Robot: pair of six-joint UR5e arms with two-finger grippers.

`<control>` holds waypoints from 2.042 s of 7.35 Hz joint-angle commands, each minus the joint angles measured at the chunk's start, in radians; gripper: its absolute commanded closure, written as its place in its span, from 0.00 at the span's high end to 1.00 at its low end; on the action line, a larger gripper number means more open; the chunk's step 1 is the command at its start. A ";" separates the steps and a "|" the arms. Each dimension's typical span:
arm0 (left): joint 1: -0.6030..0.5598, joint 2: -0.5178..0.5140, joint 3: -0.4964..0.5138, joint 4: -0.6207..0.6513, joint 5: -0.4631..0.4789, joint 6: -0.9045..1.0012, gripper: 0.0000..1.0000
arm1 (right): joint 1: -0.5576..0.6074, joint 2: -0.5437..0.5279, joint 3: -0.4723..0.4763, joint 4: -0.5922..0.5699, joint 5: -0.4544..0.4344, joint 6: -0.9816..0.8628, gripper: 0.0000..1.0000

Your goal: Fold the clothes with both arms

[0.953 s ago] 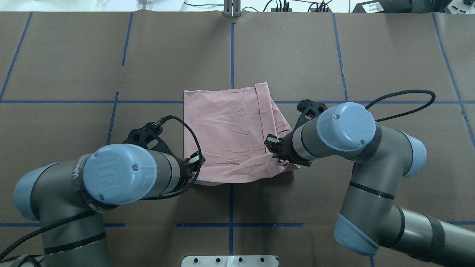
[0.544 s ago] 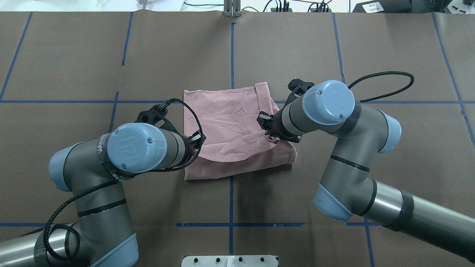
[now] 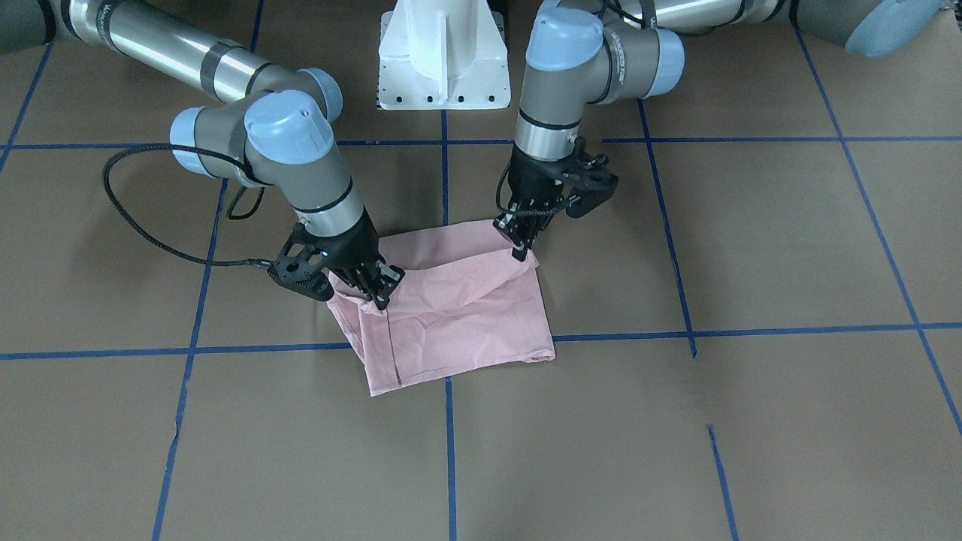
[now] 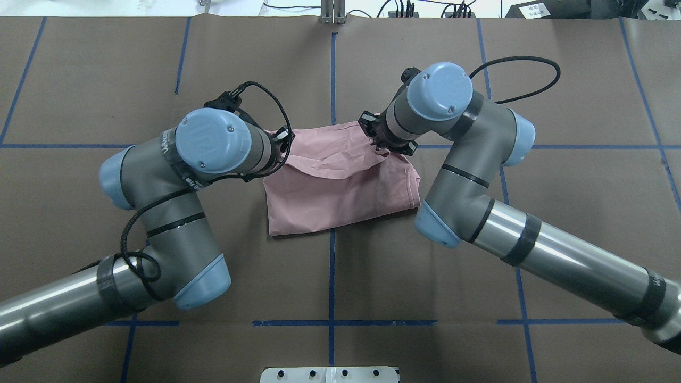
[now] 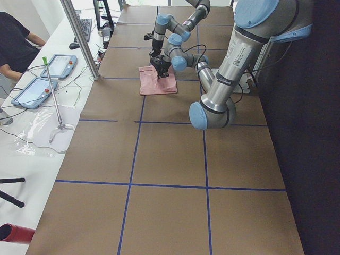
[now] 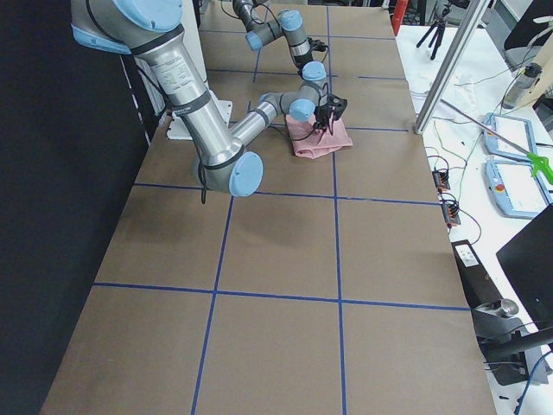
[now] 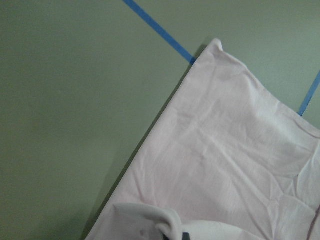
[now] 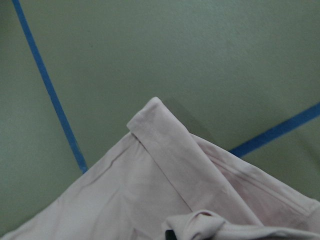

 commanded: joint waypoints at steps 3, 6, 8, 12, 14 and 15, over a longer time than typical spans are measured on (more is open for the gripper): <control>-0.106 -0.060 0.254 -0.188 -0.002 0.155 1.00 | 0.115 0.156 -0.378 0.156 -0.001 -0.081 1.00; -0.143 -0.062 0.243 -0.191 -0.085 0.221 1.00 | 0.221 0.153 -0.384 0.150 0.072 -0.177 1.00; -0.259 -0.048 0.202 -0.174 -0.242 0.377 1.00 | 0.316 0.142 -0.367 0.031 0.155 -0.391 1.00; -0.584 0.156 0.092 -0.093 -0.437 1.019 1.00 | 0.542 -0.142 0.009 -0.418 0.260 -1.134 1.00; -0.713 0.262 0.049 -0.016 -0.468 1.367 1.00 | 0.641 -0.269 0.128 -0.571 0.365 -1.396 1.00; -0.794 0.309 0.045 0.031 -0.521 1.565 1.00 | 0.715 -0.328 0.134 -0.574 0.457 -1.499 1.00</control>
